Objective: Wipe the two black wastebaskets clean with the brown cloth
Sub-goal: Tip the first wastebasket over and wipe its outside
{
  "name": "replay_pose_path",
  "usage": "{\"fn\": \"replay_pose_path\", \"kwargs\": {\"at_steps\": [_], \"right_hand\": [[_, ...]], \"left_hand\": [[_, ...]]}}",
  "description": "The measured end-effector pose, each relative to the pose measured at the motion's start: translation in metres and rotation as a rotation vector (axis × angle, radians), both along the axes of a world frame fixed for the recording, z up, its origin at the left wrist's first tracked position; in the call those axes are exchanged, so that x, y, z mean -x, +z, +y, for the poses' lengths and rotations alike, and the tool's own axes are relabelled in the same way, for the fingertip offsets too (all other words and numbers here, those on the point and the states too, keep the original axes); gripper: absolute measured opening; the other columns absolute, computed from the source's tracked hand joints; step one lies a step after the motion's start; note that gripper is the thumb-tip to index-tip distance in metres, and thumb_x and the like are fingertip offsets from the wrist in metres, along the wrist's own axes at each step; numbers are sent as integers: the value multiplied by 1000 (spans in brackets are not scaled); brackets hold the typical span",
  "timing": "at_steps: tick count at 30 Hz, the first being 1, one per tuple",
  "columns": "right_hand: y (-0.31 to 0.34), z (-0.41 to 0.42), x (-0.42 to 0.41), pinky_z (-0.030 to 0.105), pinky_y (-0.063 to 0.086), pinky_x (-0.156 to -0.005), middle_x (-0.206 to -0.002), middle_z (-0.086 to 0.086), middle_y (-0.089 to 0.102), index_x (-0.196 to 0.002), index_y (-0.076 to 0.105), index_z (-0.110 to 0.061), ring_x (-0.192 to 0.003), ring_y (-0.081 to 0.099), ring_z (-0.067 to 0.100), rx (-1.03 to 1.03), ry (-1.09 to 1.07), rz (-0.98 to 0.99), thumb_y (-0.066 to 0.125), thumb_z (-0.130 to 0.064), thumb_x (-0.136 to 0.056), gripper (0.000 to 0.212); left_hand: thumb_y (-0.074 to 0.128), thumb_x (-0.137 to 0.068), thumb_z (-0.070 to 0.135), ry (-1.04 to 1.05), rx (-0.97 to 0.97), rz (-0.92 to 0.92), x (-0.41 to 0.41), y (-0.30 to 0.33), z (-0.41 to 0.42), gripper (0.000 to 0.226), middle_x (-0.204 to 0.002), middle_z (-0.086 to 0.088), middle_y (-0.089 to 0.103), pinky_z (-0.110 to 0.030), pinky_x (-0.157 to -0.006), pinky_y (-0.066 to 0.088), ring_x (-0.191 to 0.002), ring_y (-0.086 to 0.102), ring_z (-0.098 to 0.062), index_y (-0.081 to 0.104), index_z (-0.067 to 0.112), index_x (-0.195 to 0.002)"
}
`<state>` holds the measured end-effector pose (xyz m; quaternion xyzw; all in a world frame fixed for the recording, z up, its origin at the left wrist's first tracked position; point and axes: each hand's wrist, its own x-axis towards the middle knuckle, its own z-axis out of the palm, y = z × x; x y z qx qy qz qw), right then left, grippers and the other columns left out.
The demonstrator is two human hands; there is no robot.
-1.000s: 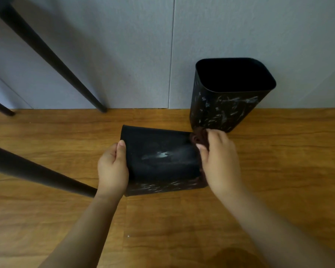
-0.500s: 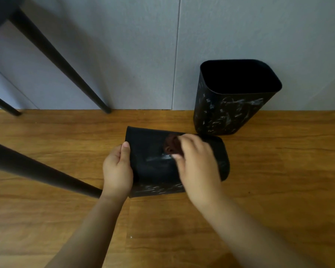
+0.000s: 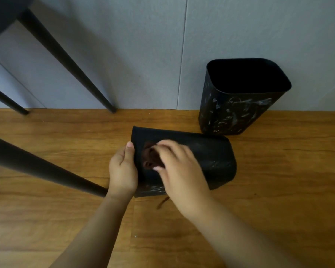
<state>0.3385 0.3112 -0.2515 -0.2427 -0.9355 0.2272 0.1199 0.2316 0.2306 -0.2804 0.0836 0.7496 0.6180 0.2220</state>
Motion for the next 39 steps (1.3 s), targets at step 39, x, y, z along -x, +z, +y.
{"fn": "replay_pose_path", "kwargs": {"at_steps": [39], "right_hand": [[4, 3, 9, 36, 39, -109, -137, -2, 53, -132, 52, -19, -128, 47, 18, -2, -81, -16, 65, -22, -86, 48]], "left_hand": [[38, -102, 31, 4, 4, -35, 6, 4, 4, 34, -77, -4, 60, -32, -69, 44, -74, 56, -20, 58, 16, -80]]}}
